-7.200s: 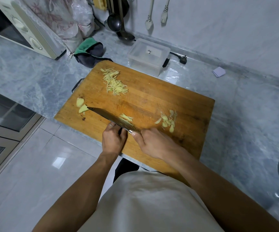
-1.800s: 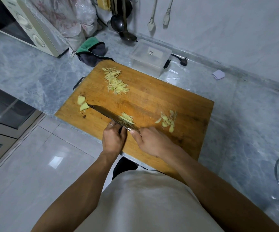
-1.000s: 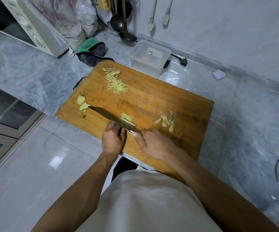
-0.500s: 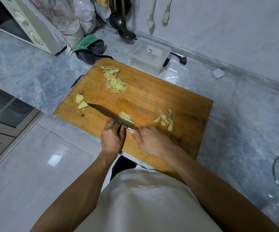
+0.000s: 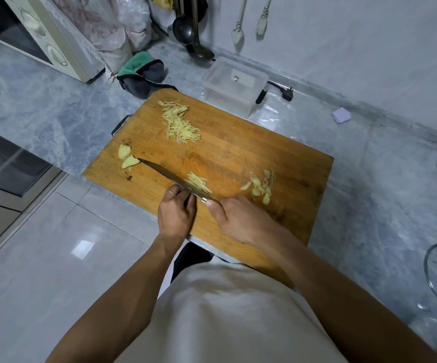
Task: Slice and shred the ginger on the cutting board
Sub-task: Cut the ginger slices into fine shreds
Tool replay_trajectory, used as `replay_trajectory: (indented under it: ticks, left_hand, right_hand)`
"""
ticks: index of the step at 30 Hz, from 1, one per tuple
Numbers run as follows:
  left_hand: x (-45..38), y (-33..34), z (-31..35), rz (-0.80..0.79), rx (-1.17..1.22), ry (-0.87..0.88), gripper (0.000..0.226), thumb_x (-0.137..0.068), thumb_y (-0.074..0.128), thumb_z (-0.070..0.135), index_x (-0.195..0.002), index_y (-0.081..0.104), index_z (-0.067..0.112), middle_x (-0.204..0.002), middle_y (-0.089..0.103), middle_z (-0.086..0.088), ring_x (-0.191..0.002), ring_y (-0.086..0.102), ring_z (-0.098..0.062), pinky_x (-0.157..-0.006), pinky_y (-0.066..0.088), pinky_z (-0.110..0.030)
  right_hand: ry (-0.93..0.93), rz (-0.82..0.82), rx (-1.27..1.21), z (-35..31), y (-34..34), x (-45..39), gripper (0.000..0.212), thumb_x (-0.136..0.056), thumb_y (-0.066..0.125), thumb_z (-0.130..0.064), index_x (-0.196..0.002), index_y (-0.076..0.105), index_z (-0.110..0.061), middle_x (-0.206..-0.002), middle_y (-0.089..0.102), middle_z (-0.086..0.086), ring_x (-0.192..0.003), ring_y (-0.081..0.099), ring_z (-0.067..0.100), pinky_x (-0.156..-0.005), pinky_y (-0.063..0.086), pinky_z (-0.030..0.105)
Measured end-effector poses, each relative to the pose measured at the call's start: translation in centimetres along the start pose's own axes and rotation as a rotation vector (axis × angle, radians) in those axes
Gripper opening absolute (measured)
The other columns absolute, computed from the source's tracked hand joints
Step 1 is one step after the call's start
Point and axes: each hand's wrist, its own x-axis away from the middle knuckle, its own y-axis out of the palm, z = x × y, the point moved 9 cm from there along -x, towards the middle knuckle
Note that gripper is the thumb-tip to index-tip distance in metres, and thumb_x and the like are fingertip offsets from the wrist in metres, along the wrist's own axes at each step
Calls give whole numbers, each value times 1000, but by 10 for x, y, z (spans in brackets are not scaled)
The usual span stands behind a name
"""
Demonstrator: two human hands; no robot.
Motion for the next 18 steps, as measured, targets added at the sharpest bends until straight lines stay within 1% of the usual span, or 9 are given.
replay_trajectory:
  ticks: [3,6,8,11,13,15,16,18]
  left_hand:
    - [1,-1,2,-3,-5,7,10,-85,64,1,-81,71,-5,-94,67,-21,-72,65,-36,-59,48,-30]
    - [1,-2,7,-14,-19,6,4,-83,67,-4,-81,70,-6,-97,68,-23,-71,66,-39,-60,48,-30]
    - [3,-3,6,-24,-35,1,5,-84,68,-2,-86,71,-6,-104,68,-24,-76,68,-40,-59,51,-34]
    - [9,-1,9,-58,-64,52,16,-89,60,7,-92,71,-4,-109,65,-23,-89,67,-40,-58,53,-37]
    - [9,-2,11,-69,-68,59,19,-88,57,10,-88,70,-4,-106,64,-22,-89,66,-40,-57,52,-37]
    - [9,-3,10,-72,-74,51,20,-86,56,10,-82,69,-5,-99,64,-23,-82,66,-40,-55,51,-35]
    - [9,-3,11,-77,-75,53,23,-86,54,11,-79,68,-4,-94,63,-23,-79,66,-39,-54,50,-34]
    - [10,-4,12,-82,-72,66,33,-87,46,18,-73,67,-4,-85,61,-22,-71,65,-38,-52,49,-31]
  right_hand:
    - [10,8,-7,0,4,-2,56,-106,26,-54,-80,54,-13,-74,57,10,-67,58,30,-58,41,33]
    - [13,33,19,0,7,-3,53,-106,27,-54,-83,51,-13,-78,55,11,-69,55,32,-58,35,32]
    - [9,36,41,-2,8,-1,50,-107,27,-54,-85,49,-15,-79,52,10,-68,51,30,-56,31,32]
    - [1,34,62,-3,5,2,48,-107,27,-53,-86,48,-16,-80,51,9,-69,48,29,-57,29,32]
    - [-12,35,76,-5,1,4,48,-107,27,-52,-86,48,-15,-80,50,9,-68,47,28,-53,26,32]
    - [-27,31,105,-8,0,6,47,-107,27,-52,-85,48,-16,-78,49,7,-68,46,27,-49,22,31]
    - [-29,27,113,-8,0,7,47,-107,27,-52,-85,48,-16,-78,49,7,-68,46,27,-49,22,32]
    - [-23,15,125,-8,0,9,48,-107,26,-53,-85,47,-16,-78,49,7,-68,46,28,-54,27,33]
